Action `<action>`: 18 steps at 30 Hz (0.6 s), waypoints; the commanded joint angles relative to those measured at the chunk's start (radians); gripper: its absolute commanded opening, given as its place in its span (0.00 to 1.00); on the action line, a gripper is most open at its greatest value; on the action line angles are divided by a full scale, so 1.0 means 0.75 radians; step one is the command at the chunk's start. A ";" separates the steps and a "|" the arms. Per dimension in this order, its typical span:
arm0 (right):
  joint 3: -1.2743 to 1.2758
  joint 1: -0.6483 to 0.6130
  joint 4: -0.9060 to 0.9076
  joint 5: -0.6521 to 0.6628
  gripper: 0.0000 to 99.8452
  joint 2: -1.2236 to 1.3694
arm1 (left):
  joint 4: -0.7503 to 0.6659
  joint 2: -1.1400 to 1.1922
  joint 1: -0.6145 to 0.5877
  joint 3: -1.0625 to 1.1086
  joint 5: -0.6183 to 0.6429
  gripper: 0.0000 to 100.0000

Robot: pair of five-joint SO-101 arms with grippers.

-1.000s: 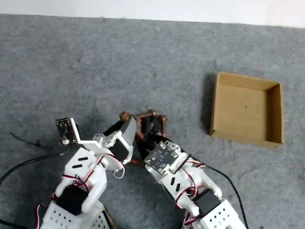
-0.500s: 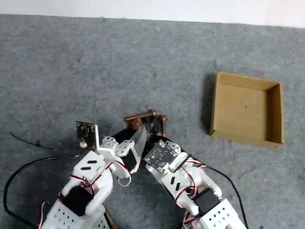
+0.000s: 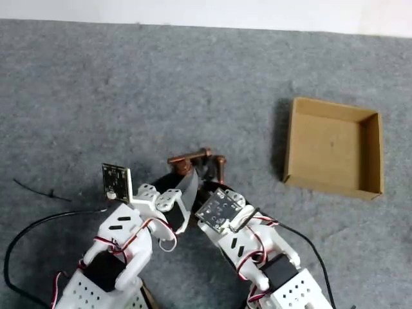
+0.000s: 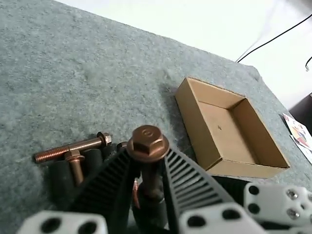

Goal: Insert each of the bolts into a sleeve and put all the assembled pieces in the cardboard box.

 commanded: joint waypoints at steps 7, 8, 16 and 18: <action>0.185 0.044 -0.036 0.006 0.01 -0.013 | 0.035 0.001 -0.021 0.046 -0.027 0.00; 0.185 0.044 -0.036 0.006 0.01 -0.013 | 0.035 0.001 -0.021 0.044 -0.029 0.00; 0.183 0.073 -0.036 0.006 0.01 -0.013 | 0.102 0.001 -0.009 0.046 -0.139 0.00; 0.171 0.087 -0.036 -0.002 0.01 -0.013 | 0.121 0.001 -0.009 0.046 -0.139 0.00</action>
